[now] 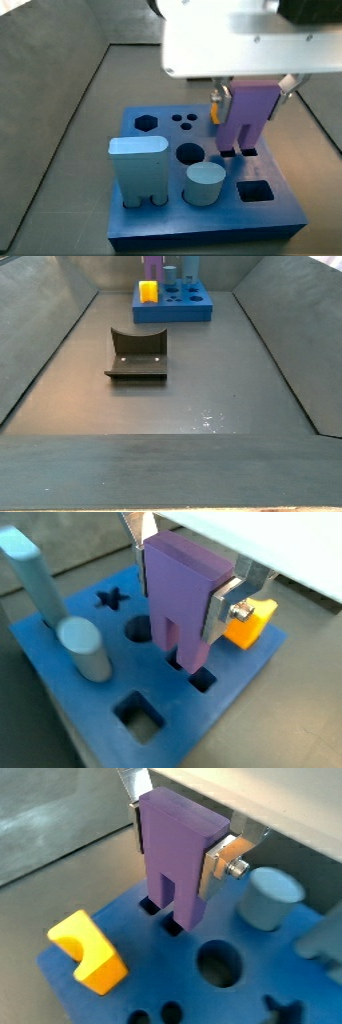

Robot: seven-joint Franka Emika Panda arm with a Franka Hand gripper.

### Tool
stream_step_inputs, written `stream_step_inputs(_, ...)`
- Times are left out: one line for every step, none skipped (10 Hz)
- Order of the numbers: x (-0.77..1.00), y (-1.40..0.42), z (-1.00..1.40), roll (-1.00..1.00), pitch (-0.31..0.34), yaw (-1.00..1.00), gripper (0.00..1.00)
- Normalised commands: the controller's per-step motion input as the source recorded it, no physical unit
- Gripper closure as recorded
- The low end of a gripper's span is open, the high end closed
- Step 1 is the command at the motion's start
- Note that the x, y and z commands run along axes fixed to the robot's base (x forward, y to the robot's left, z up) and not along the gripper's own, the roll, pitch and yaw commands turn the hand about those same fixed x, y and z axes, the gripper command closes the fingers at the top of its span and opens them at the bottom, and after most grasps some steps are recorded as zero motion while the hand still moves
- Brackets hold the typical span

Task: Pick up the double-square object. Rotate the double-square object. Move to above the board. Insert the double-square object.
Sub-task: Insert the double-square object.

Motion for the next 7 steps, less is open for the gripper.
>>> stream_step_inputs(0.63,0.09,-0.25,-0.49,-0.031,0.09,1.00)
stream_step_inputs(0.62,-0.03,0.00,-0.21,0.043,0.00,1.00)
stream_step_inputs(0.45,-0.12,0.00,0.00,0.149,0.00,1.00)
stream_step_inputs(0.09,0.00,0.00,0.08,0.126,0.00,1.00)
stream_step_inputs(0.00,0.00,0.00,0.29,0.143,0.00,1.00)
stream_step_inputs(0.00,-0.02,0.00,0.50,0.180,0.00,1.00)
stream_step_inputs(-0.06,0.00,-0.03,0.27,0.157,0.00,1.00)
